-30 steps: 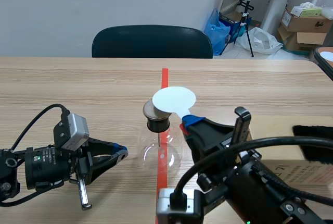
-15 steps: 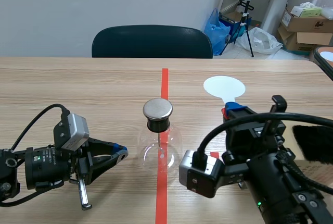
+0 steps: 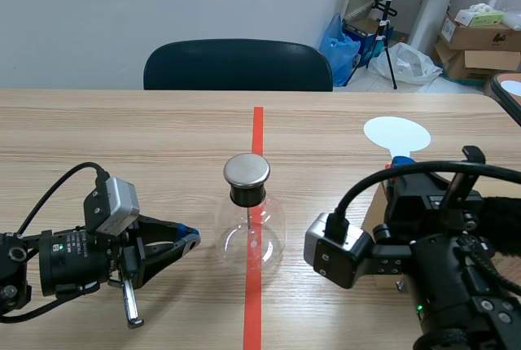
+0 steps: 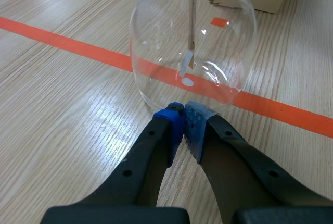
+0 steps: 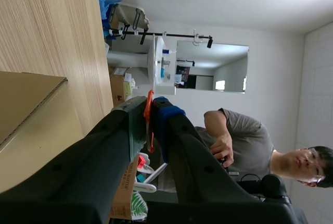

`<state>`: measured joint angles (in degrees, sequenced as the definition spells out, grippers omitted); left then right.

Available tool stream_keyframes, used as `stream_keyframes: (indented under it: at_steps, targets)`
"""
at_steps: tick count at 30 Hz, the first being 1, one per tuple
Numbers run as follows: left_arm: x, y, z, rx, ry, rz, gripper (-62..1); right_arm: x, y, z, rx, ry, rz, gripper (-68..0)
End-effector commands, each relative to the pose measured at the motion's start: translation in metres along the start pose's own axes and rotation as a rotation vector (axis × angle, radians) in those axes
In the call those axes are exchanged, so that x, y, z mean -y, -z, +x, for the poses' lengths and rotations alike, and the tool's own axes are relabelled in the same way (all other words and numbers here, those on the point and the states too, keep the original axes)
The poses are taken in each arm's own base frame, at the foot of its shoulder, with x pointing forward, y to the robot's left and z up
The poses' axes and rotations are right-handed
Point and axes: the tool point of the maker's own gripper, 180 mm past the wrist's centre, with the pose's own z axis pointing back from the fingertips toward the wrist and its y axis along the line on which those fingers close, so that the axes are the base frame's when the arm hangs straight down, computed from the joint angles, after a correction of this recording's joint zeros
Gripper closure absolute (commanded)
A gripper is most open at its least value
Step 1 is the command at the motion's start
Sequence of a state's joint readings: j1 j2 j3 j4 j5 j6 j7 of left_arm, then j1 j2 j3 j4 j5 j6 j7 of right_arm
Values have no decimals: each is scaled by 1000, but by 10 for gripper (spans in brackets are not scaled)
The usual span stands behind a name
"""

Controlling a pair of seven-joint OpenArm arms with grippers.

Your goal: Do the electroscope experiment

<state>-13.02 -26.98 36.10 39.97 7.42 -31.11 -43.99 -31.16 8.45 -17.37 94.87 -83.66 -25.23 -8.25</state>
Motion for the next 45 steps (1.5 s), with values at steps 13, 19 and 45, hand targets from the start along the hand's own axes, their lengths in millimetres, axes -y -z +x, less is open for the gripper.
stream_keyframes:
  at_steps: [13,19,45]
  targets:
    - [-2,3,10,40,3,5,-36,5,1,18,118,-12,-21,-17]
    - [-2,3,10,40,3,5,-36,4,-4,44,265,-14,-20,-17]
    - [-2,3,10,40,3,5,-36,3,-40,113,698,-18,-17,-17]
